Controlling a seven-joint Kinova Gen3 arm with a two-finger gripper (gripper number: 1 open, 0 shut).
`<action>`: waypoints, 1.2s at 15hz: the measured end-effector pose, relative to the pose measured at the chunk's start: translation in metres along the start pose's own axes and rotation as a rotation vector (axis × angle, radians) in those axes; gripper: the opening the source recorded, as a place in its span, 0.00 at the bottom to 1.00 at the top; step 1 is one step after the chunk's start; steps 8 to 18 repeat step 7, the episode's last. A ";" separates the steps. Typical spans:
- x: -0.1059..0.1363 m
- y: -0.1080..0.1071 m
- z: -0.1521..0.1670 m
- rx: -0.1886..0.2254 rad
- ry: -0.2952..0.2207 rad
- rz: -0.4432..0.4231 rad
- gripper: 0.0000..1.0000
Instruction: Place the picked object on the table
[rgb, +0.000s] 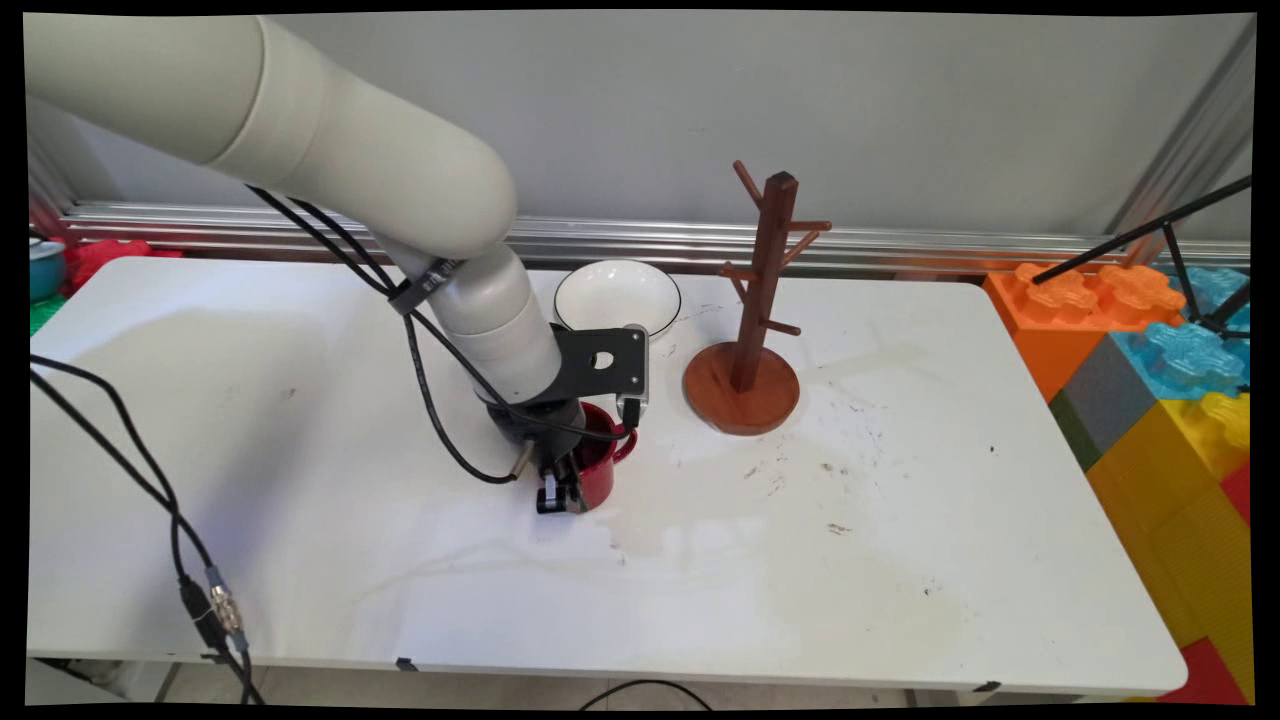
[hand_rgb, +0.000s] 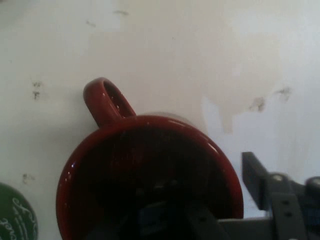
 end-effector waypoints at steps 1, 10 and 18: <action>0.001 0.000 0.000 -0.001 0.001 0.001 1.00; -0.004 0.002 -0.011 -0.005 0.020 0.031 1.00; -0.004 0.002 -0.011 -0.005 0.020 0.031 1.00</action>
